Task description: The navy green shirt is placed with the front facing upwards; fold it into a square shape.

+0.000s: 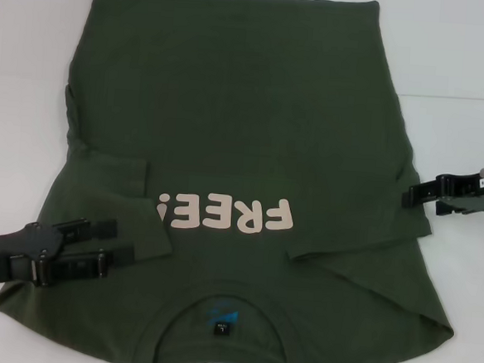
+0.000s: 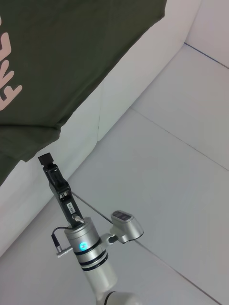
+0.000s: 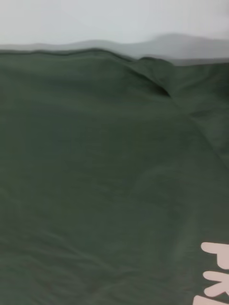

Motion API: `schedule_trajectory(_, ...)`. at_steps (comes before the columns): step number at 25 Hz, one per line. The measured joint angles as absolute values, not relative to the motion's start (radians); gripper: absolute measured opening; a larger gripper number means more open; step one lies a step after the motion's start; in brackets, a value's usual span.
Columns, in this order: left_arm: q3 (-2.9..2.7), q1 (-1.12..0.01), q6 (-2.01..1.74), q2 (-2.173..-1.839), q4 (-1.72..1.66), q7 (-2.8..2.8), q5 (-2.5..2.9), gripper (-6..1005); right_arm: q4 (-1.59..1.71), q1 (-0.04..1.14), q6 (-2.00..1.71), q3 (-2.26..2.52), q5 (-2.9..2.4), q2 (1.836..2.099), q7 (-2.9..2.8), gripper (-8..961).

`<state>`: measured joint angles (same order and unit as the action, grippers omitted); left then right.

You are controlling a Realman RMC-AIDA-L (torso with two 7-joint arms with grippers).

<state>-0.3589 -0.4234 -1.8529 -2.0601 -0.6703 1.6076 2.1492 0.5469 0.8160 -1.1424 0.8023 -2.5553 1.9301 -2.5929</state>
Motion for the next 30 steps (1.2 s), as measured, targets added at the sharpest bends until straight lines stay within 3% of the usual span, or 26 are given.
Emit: schedule_trajectory(30,-0.359,-0.428,-1.853,-2.06,-0.67,1.594,2.149,889,0.519,0.814,-1.099,0.795,-2.551,1.954,-2.573,700)
